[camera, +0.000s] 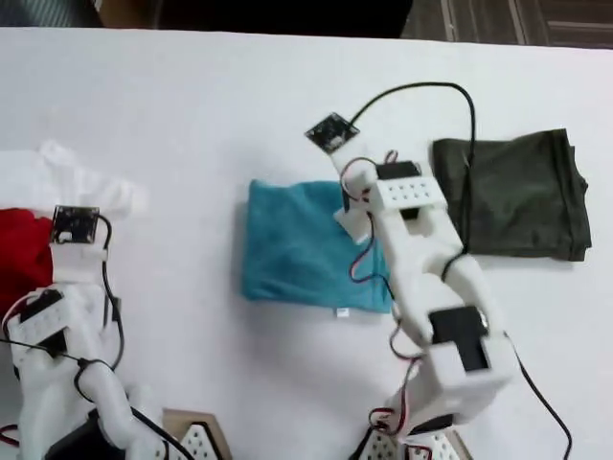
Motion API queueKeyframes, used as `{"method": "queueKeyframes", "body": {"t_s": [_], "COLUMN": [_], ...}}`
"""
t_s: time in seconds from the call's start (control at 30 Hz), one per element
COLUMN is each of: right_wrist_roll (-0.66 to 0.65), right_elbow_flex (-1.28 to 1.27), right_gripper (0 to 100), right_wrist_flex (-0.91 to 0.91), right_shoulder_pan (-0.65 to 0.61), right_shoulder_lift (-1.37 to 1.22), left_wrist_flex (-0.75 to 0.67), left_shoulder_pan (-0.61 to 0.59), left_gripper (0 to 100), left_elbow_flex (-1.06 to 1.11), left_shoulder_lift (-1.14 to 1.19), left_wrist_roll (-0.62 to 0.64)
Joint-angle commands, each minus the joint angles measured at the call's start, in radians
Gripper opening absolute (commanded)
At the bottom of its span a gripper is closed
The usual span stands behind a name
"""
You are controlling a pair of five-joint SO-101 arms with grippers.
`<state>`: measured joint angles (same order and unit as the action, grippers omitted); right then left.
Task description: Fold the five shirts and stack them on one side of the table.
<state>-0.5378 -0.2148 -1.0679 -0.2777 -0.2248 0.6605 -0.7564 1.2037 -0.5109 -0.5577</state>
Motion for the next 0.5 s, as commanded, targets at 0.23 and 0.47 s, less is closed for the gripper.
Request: {"method": "queueKeyframes", "body": {"t_s": [0.23,0.47], "right_wrist_roll": [0.077,0.078], "right_elbow_flex": [0.439,0.615], "right_gripper": [2.4,2.5], "right_wrist_flex": [-0.186,-0.283], "right_shoulder_pan": [-0.177,-0.228], "right_shoulder_lift": [-0.213,-0.232], "left_wrist_flex": [-0.025,-0.025], "left_shoulder_pan": [0.000,0.000], "left_gripper": [20,20], "left_elbow_flex": [0.002,0.002], "left_shoulder_lift": [-0.014,-0.014], "left_wrist_roll": [0.005,0.005]}}
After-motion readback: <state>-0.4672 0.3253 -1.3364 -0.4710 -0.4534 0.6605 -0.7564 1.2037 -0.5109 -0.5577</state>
